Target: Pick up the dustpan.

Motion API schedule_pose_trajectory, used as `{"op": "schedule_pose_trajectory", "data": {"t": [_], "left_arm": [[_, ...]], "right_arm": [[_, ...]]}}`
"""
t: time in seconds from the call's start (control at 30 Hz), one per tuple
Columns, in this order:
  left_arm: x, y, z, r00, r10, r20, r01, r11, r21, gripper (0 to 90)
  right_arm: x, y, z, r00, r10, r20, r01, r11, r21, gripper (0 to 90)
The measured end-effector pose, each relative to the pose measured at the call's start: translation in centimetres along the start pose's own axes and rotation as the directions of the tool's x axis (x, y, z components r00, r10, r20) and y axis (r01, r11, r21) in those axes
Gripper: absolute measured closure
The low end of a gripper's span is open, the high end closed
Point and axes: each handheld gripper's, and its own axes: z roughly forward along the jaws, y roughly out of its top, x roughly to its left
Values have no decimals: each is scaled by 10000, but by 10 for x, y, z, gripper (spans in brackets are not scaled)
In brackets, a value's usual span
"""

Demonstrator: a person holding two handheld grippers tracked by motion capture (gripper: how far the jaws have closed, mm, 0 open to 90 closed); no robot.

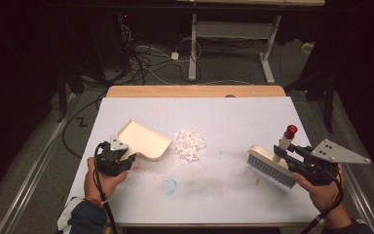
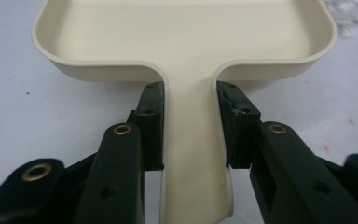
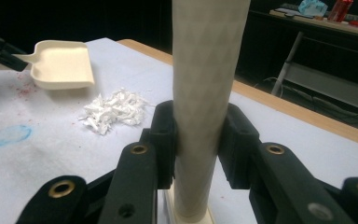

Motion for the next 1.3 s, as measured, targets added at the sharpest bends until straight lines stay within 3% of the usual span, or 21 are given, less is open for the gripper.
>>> {"op": "schedule_pose_trajectory", "data": {"t": [0.23, 0.33, 0.43, 0.67, 0.8, 1.0, 1.03, 1.13, 1.17, 1.3], "left_arm": [[-16, -8, -10, 9958, 710, 570, -735, 9964, 428, 634], [-21, -13, -12, 9937, 779, 803, -821, 9953, 505, 634], [-30, -19, -13, 9861, 1152, 1194, -1253, 9888, 807, 634], [-35, -20, -10, 9739, 1273, 1878, -1466, 9848, 930, 634], [-35, -19, -7, 9717, 1300, 1974, -1518, 9833, 1000, 633], [-35, -18, -5, 9662, 1365, 2187, -1627, 9809, 1068, 634], [-35, -19, -4, 9662, 1385, 2174, -1652, 9802, 1095, 633], [-36, -19, -3, 9640, 1428, 2244, -1714, 9787, 1133, 633], [-36, -19, -3, 9626, 1452, 2286, -1748, 9779, 1150, 633], [-39, -17, -2, 9590, 1557, 2366, -1863, 9760, 1127, 633]], "right_arm": [[-1, -1, 2, 10000, 2, -16, -2, 9999, 142, 705], [0, -1, 2, 10000, -18, -43, 19, 9998, 196, 705], [1, -1, 3, 10000, -25, -27, 25, 9998, 214, 705], [1, -4, 9, 10000, 24, -50, -22, 9997, 253, 705], [0, -5, 15, 9997, 201, -126, -198, 9995, 259, 705], [-2, 1, 39, 9996, 267, -124, -264, 9994, 215, 706], [-2, 7, 52, 9997, 232, -85, -231, 9997, 127, 706], [-2, 13, 65, 9998, 155, -88, -154, 9999, 58, 706], [-2, 21, 83, 9997, 165, -162, -166, 9998, -53, 706], [-1, 38, 118, 9997, 149, -179, -150, 9999, -47, 706]]}}
